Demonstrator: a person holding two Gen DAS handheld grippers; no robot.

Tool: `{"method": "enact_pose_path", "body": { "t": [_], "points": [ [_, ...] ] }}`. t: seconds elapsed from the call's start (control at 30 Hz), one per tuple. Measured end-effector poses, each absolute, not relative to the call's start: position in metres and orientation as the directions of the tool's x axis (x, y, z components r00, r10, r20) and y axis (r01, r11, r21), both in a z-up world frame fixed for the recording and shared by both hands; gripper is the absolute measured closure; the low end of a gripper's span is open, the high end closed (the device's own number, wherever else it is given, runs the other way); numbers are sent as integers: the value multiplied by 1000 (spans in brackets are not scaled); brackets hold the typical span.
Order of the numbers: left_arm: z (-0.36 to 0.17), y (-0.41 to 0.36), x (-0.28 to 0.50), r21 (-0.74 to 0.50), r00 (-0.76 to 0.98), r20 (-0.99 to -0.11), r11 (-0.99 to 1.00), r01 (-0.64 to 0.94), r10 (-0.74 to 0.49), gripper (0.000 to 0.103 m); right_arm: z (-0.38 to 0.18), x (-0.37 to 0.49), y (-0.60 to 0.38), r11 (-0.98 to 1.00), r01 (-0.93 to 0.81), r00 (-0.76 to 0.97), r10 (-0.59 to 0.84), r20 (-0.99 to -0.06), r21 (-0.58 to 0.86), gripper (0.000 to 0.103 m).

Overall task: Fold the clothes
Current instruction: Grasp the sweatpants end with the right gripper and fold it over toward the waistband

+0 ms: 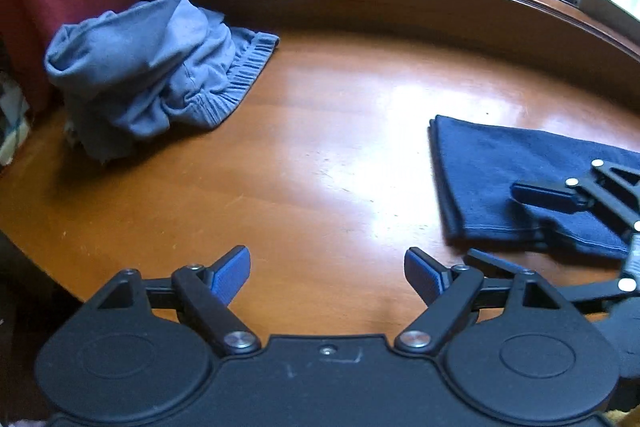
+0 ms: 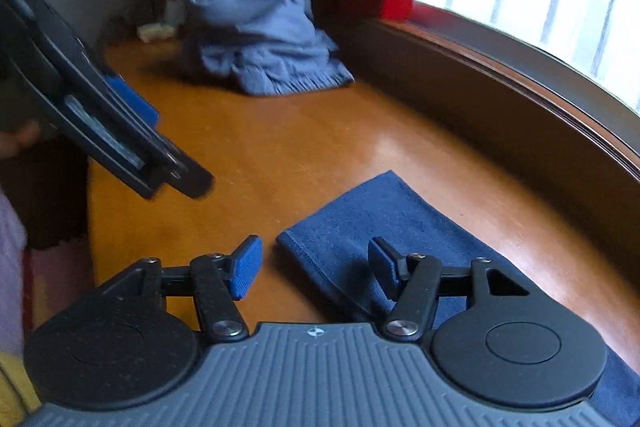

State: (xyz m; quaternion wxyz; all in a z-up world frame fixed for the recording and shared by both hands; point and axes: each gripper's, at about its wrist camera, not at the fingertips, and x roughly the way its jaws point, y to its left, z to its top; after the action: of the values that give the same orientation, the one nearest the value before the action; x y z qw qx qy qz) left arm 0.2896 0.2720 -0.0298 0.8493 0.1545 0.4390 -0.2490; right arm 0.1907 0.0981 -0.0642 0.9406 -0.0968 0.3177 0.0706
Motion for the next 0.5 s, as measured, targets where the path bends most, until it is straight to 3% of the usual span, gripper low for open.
{"method": "enact_pose_path", "body": {
  "t": [0.07,0.13,0.23,0.37,0.5],
  "points": [
    [-31,275,301,36,469,-824,798,602,-317,20,-66,197,101,982,-141,782,32,-622,-127,45],
    [-32,277,312,32,445,-825,757,653,-349,20,-63,203,102,993,-78,768,5,-641,-86,64],
    [-31,277,327,33,417,-817,690,723,-398,20,-61,210,106,997,53,758,-73,-648,-50,82],
    [-32,280,352,24,373,-816,618,786,-442,20,-55,216,98,969,192,767,-49,-639,155,88],
    [-34,275,368,33,334,-822,546,837,-462,21,-36,198,88,897,295,836,-77,-543,328,90]
  ]
}}
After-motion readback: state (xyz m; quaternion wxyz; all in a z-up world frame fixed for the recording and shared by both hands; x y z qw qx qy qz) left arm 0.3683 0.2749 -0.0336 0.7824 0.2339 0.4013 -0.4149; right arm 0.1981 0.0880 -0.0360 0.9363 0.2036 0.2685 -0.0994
